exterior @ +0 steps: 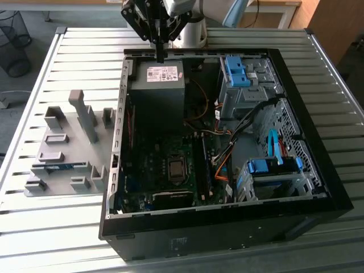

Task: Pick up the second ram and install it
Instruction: 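Reach for the second ram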

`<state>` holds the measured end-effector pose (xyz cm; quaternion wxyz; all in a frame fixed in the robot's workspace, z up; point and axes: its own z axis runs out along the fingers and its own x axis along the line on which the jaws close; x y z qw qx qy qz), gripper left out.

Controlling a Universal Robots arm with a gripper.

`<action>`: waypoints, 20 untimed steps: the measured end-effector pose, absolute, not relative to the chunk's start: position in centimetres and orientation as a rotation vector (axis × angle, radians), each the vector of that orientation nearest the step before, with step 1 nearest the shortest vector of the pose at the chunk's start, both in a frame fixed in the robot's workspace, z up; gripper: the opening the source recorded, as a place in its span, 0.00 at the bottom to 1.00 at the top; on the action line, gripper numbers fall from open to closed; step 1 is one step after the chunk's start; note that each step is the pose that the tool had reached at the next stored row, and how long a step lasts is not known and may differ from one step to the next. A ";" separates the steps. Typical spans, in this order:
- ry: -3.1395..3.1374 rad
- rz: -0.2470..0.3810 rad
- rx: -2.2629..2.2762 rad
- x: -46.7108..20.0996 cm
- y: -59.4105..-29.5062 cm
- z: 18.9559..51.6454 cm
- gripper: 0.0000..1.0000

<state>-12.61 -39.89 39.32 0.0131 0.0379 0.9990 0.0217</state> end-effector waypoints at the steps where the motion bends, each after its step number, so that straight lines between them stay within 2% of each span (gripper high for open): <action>1: 3.112 0.068 0.118 -12.7 -39.9 39.3 0.10; 20: 3.112 0.068 0.118 -13.7 -39.9 39.2 0.10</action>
